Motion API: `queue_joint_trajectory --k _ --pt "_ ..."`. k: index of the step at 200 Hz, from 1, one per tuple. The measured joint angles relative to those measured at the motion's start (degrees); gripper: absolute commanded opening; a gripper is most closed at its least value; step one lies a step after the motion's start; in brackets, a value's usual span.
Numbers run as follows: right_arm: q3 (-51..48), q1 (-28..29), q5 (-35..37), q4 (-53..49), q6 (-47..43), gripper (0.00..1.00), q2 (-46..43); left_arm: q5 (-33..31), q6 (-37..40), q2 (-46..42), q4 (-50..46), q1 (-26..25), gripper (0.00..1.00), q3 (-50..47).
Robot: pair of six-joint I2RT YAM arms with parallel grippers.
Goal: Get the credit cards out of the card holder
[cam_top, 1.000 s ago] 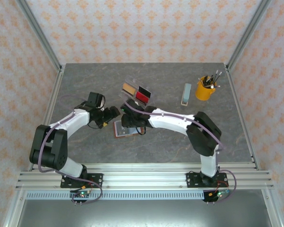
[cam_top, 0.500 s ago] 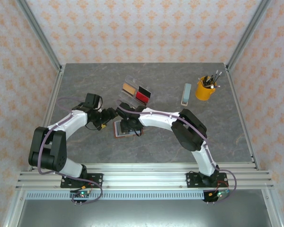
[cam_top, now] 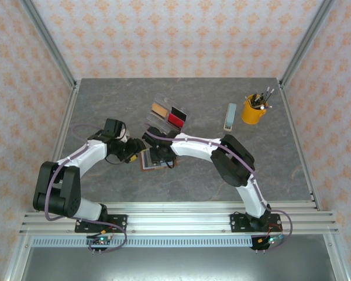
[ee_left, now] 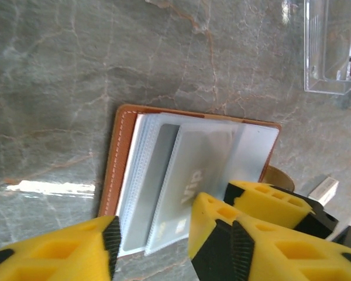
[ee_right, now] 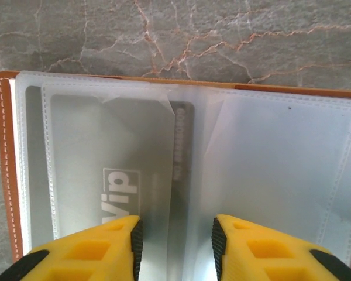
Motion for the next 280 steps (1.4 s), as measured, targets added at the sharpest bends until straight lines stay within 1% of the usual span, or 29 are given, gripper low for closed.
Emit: queue_joint_trajectory --k 25,48,73,123,165,204,231,280 --pt "-0.9 -0.5 -1.8 1.7 0.1 0.34 -0.2 2.0 0.1 0.5 1.0 -0.8 0.43 -0.1" --pt "-1.9 -1.0 -3.3 2.9 0.3 0.33 -0.7 2.6 0.2 2.0 1.7 -2.6 0.34 -0.1" --pt "-2.5 -1.4 -4.4 3.7 0.3 0.33 -0.9 2.3 0.2 4.5 2.0 -3.5 0.30 -0.1" --pt "-3.1 -1.7 -5.4 4.5 0.5 0.33 -1.2 1.9 0.2 8.0 3.1 -3.5 0.29 -0.1" --pt "-3.3 -2.0 -6.1 5.0 0.5 0.32 -1.2 1.9 0.2 8.7 3.8 -3.5 0.34 0.0" --pt "-5.3 -3.4 -9.6 7.4 1.6 0.32 -1.9 3.0 0.4 10.1 5.0 -3.5 0.34 0.7" --pt "-6.8 -4.3 -12.2 9.3 2.3 0.32 -2.4 3.7 0.6 10.4 6.2 -3.5 0.32 0.7" --pt "-9.9 -5.6 -16.2 13.7 3.4 0.34 -3.8 4.1 1.5 10.9 8.8 -3.5 0.24 0.4"
